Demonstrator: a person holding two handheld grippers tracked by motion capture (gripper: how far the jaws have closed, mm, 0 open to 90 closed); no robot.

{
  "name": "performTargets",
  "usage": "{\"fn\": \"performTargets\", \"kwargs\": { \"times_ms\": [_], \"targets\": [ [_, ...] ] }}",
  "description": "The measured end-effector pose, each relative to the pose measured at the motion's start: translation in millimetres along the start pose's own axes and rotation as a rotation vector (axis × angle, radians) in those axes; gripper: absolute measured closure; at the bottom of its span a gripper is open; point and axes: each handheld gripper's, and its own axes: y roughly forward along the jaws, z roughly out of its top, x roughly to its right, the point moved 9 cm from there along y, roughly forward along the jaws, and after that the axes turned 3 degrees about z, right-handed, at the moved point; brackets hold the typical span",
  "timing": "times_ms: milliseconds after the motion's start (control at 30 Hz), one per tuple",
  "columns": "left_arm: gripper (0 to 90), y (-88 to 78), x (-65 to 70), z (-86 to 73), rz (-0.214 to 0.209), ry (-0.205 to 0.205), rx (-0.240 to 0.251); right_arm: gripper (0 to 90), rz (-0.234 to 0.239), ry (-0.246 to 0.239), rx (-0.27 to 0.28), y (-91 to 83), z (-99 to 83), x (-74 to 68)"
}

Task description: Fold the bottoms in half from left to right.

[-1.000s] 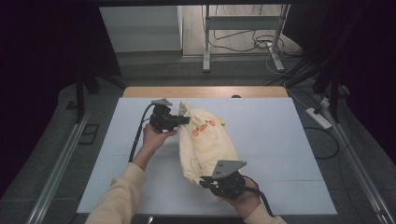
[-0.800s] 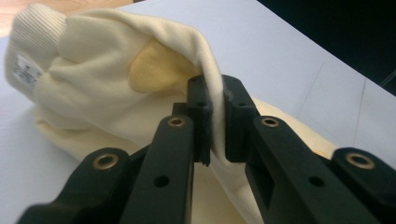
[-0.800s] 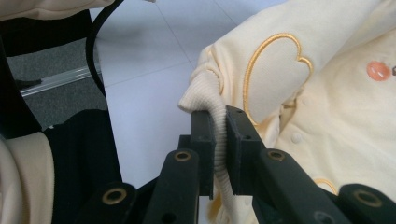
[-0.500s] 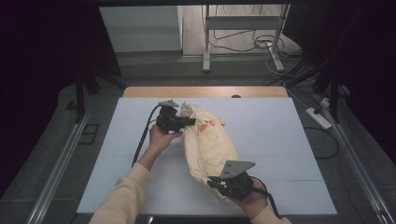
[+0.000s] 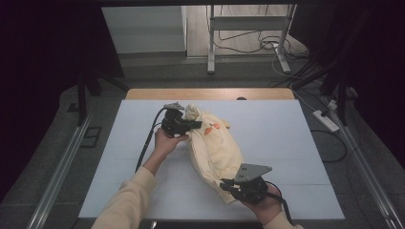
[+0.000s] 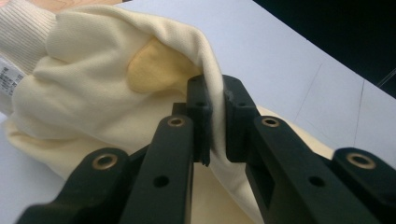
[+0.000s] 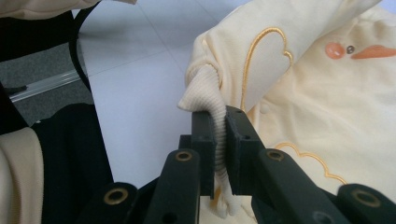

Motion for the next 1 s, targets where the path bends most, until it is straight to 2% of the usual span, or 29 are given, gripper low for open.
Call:
{"fn": "performTargets", "kwargs": {
  "times_ms": [567, 700, 1000],
  "targets": [
    [82.5, 17.9, 7.8, -0.9, 0.014, 0.017, -0.006, 82.8, -0.022, 0.021, -0.002, -12.6, -10.2, 6.9],
    [82.5, 20.2, 8.8, 1.0, -0.003, 0.001, -0.001, 82.9, -0.030, 0.029, -0.006, -15.6, -13.5, 8.8],
    [82.5, 33.5, 10.6, 6.7, -0.016, -0.019, -0.002, 82.9, -0.040, 0.059, -0.007, -19.9, -20.1, 15.6]
  ]
}}
